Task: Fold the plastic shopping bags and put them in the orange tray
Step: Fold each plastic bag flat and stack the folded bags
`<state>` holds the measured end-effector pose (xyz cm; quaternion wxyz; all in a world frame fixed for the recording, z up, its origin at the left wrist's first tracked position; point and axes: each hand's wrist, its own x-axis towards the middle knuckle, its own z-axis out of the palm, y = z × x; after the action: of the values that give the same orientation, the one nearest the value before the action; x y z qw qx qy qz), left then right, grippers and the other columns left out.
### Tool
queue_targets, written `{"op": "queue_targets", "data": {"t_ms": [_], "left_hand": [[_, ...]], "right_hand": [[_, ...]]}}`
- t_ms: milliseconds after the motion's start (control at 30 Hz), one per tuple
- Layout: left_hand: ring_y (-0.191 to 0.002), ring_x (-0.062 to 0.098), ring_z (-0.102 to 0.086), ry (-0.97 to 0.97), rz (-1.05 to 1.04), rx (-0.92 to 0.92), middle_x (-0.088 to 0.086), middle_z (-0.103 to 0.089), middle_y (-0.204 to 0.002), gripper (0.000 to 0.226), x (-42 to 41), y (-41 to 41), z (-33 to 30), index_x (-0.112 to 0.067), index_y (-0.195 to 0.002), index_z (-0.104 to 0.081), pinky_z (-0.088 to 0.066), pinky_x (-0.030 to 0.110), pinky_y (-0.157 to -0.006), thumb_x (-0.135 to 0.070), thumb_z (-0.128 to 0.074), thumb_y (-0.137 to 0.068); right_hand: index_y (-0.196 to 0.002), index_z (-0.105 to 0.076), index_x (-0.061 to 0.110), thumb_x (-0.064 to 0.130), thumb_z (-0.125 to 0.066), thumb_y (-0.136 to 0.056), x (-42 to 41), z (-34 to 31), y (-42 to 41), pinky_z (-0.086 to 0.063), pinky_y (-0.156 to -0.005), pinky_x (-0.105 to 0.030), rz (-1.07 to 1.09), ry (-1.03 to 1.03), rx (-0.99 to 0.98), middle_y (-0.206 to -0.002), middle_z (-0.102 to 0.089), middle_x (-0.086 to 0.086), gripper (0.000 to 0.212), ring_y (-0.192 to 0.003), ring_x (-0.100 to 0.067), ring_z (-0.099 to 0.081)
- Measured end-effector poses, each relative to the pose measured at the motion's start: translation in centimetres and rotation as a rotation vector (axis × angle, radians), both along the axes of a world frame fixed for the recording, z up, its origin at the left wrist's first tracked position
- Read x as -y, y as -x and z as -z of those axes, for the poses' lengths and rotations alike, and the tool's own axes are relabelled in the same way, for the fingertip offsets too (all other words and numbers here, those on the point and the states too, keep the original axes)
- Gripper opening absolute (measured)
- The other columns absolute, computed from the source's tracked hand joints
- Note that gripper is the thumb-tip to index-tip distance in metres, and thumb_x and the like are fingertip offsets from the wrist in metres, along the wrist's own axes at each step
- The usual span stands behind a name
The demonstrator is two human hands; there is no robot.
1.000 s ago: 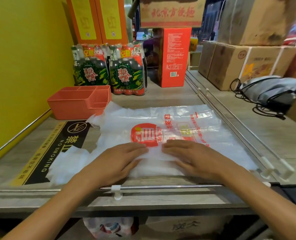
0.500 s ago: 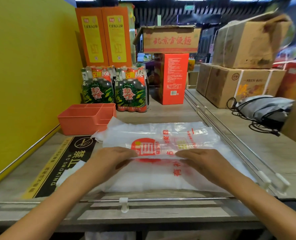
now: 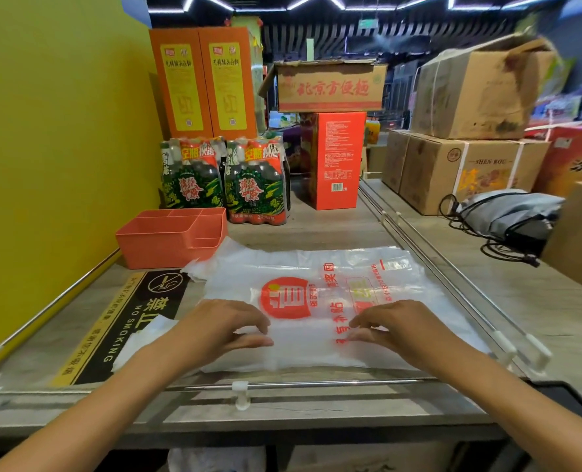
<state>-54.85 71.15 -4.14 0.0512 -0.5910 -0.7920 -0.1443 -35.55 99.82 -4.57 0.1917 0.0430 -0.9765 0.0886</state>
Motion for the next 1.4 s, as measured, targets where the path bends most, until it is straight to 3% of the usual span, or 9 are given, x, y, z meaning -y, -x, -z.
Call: {"op": "queue_targets", "data": {"t_ms": [133,300,400,567,733,967,1167,1267,1400], "left_hand": [[-0.109,-0.009,-0.059,0.027,-0.007,0.049,-0.028,-0.066,-0.121,0.049,0.2,-0.1,-0.1,-0.04,-0.121,-0.067,-0.052,0.025,-0.092,-0.07,-0.037,-0.096],[-0.121,-0.004,-0.054,0.002,-0.058,-0.036,-0.023,-0.06,-0.135,0.049,-0.2,-0.7,-0.8,-0.039,-0.136,-0.059,-0.048,0.025,-0.102,-0.061,-0.039,-0.097],[-0.112,0.005,-0.063,-0.02,-0.062,-0.147,-0.017,-0.067,-0.127,0.033,-1.3,-0.3,-1.8,-0.033,-0.128,-0.067,-0.055,0.033,-0.092,-0.044,-0.051,-0.1],[-0.08,0.003,-0.068,-0.132,-0.125,-0.25,-0.018,-0.075,-0.092,0.014,-2.1,0.4,-4.3,-0.032,-0.101,-0.076,-0.056,0.031,-0.068,-0.038,-0.063,-0.097],[-0.092,0.004,-0.065,-0.063,-0.152,-0.185,-0.019,-0.073,-0.106,0.024,-2.5,0.4,-6.1,-0.037,-0.115,-0.07,-0.053,0.03,-0.071,-0.049,-0.06,-0.096],[-0.078,0.008,-0.059,0.131,-0.214,-0.223,-0.012,-0.072,-0.091,0.015,-3.0,1.1,-8.6,-0.028,-0.101,-0.071,-0.053,0.034,-0.072,-0.034,-0.057,-0.101],[-0.085,0.003,-0.068,0.043,-0.215,-0.118,-0.019,-0.074,-0.093,0.017,-3.3,2.3,-11.1,-0.035,-0.109,-0.074,-0.06,0.037,-0.077,-0.038,-0.068,-0.093],[-0.09,-0.001,-0.068,0.073,-0.182,-0.048,-0.023,-0.073,-0.098,0.029,-3.1,2.5,-11.9,-0.04,-0.115,-0.069,-0.059,0.035,-0.082,-0.026,-0.074,-0.09],[-0.089,-0.002,-0.069,0.066,-0.163,0.014,-0.018,-0.075,-0.093,0.031,-2.6,2.6,-12.8,-0.051,-0.09,-0.062,-0.059,0.037,-0.085,-0.022,-0.072,-0.091]], "right_hand": [[-0.119,-0.072,0.034,0.062,-0.04,-0.092,-0.2,-0.6,-0.2,-0.038,-0.088,-0.005,0.001,0.029,0.092,-0.122,-0.07,0.018,0.05,-0.11,-0.003,-0.065],[-0.106,-0.078,0.028,0.065,-0.031,-0.097,0.0,-0.9,0.3,-0.058,-0.074,-0.025,-0.004,-0.017,-0.101,-0.101,-0.076,0.014,0.06,-0.085,-0.007,-0.072],[-0.098,-0.078,0.025,0.057,-0.042,-0.1,0.1,-2.0,0.7,-0.053,-0.063,-0.017,-0.047,-0.021,-0.265,-0.091,-0.077,0.013,0.048,-0.074,-0.007,-0.072],[-0.144,-0.048,0.043,0.069,-0.054,-0.086,0.0,-5.0,0.6,-0.046,-0.105,-0.03,0.056,-0.035,0.119,-0.141,-0.053,0.023,0.064,-0.127,-0.004,-0.052],[-0.107,-0.073,0.026,0.043,-0.049,-0.103,-1.0,-6.6,1.6,-0.045,-0.071,-0.027,0.094,-0.144,0.113,-0.097,-0.074,0.008,0.03,-0.083,-0.012,-0.065],[-0.119,-0.068,0.026,0.035,-0.052,-0.103,-1.3,-9.5,1.8,-0.034,-0.067,-0.008,0.057,-0.08,0.157,-0.11,-0.071,0.011,0.024,-0.086,-0.002,-0.059],[-0.084,-0.06,0.035,0.034,-0.07,-0.092,-2.0,-11.4,2.1,-0.037,-0.061,-0.014,0.15,-0.101,0.194,-0.076,-0.062,0.02,0.013,-0.073,0.004,-0.058],[-0.095,-0.069,0.025,0.03,-0.061,-0.099,-2.5,-12.4,2.0,-0.051,-0.074,-0.019,0.108,-0.023,0.201,-0.089,-0.073,0.013,0.01,-0.08,0.006,-0.067],[-0.117,-0.068,0.024,0.029,-0.058,-0.1,-3.3,-12.8,2.1,-0.041,-0.07,-0.004,0.102,-0.054,0.205,-0.106,-0.071,0.016,0.02,-0.088,0.007,-0.062]]}}
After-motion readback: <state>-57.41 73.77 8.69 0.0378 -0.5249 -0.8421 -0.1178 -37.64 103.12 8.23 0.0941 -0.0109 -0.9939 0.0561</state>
